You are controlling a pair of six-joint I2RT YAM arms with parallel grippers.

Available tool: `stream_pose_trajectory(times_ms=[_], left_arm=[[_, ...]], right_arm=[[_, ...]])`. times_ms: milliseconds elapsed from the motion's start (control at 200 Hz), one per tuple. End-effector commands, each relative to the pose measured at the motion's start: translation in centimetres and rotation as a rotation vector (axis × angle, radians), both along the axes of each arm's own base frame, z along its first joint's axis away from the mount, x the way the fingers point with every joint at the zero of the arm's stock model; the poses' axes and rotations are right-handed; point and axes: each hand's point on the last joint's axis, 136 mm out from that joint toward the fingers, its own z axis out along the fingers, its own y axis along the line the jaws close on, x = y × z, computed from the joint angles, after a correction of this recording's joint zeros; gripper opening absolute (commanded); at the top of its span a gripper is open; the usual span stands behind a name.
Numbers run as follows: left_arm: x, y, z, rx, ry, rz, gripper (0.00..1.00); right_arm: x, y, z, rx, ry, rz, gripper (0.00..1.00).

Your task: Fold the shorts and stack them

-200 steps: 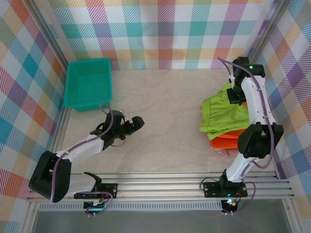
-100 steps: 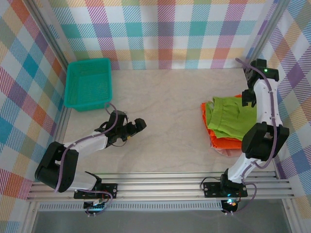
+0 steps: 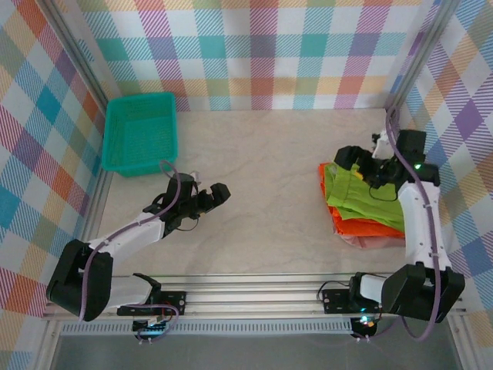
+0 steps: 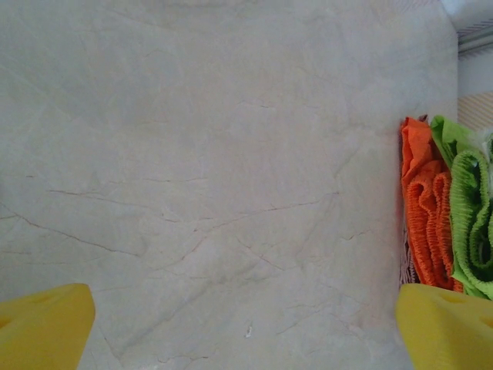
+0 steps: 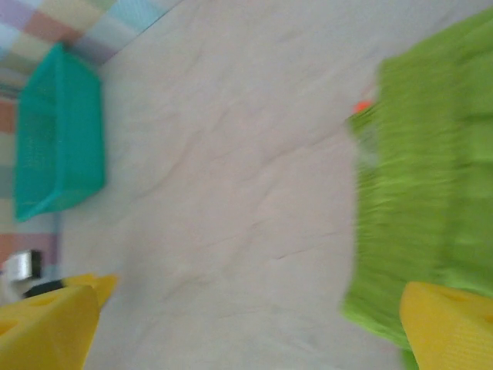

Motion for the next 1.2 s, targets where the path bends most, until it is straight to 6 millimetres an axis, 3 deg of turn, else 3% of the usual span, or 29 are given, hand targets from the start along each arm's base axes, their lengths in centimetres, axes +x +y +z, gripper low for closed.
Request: stream_pose_trajectory(times_ms=[0, 175, 370, 450, 530, 620, 710, 910, 995, 1080, 1195], left_arm=[[-0.1, 0.8, 0.3, 0.008, -0.002, 0.024, 1.00], [-0.3, 1.0, 0.3, -0.001, 0.000, 0.040, 1.00], [-0.8, 1.4, -0.2, 0.002, 0.010, 0.054, 1.00], [-1.1, 1.6, -0.4, 0.010, 0.014, 0.060, 1.00], [-1.2, 1.8, -0.4, 0.015, 0.014, 0.062, 1.00], [-1.2, 1.9, -0.4, 0.019, 0.012, 0.063, 1.00], [-1.2, 1.8, -0.3, 0.016, 0.012, 0.063, 1.00], [-1.1, 1.9, -0.2, 0.019, 0.006, 0.064, 1.00], [-1.1, 1.8, 0.0, 0.016, 0.004, 0.063, 1.00], [-1.2, 1.9, 0.1, 0.018, 0.002, 0.063, 1.00], [-1.4, 2.2, 0.4, 0.028, -0.004, 0.065, 1.00]], right_arm=[[1.0, 3.2, 1.0, 0.270, -0.053, 0.101, 0.99], [0.8, 3.1, -5.2, 0.288, 0.075, 0.070, 0.99], [-1.7, 1.3, -15.2, 0.212, 0.309, -0.089, 0.99], [-2.8, 0.9, -17.3, 0.218, 0.344, -0.136, 0.99], [-3.3, 0.8, -17.8, 0.229, 0.351, -0.149, 0.99], [-3.1, 1.0, -17.1, 0.235, 0.338, -0.132, 1.00], [-2.6, 1.5, -14.8, 0.269, 0.305, -0.097, 1.00], [-0.9, 2.8, -4.8, 0.351, 0.096, 0.015, 1.00], [0.2, 2.7, -1.5, 0.338, 0.029, 0.020, 1.00], [1.8, 2.5, 0.4, 0.340, -0.013, 0.018, 0.99], [4.7, 2.4, 1.0, 0.342, -0.021, 0.020, 0.99]])
